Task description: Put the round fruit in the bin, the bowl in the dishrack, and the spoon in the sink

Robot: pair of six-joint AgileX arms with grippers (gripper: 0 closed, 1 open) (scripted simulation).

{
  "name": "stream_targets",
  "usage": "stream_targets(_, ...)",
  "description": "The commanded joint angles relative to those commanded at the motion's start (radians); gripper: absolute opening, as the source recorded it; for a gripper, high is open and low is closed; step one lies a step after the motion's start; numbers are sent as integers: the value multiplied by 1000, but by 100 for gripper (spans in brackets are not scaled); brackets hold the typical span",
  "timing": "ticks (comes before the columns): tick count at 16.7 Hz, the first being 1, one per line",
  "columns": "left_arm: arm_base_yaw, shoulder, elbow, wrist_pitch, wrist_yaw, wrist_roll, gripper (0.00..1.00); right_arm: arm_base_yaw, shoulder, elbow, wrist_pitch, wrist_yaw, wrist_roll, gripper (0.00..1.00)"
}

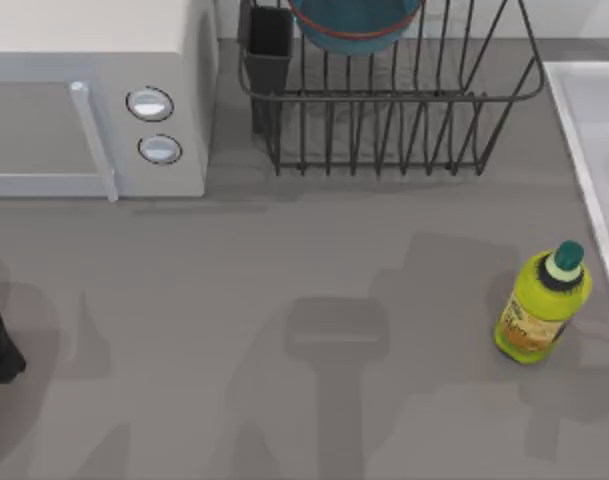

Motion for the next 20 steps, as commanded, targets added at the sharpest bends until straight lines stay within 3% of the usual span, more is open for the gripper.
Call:
stream_targets(12, 0, 0, 0, 0, 0, 0, 100, -7, 426, 619, -191, -8, -54, 0)
stream_targets(20, 0, 0, 0, 0, 0, 0, 100, 53, 673, 955, -213, -25, -91, 0)
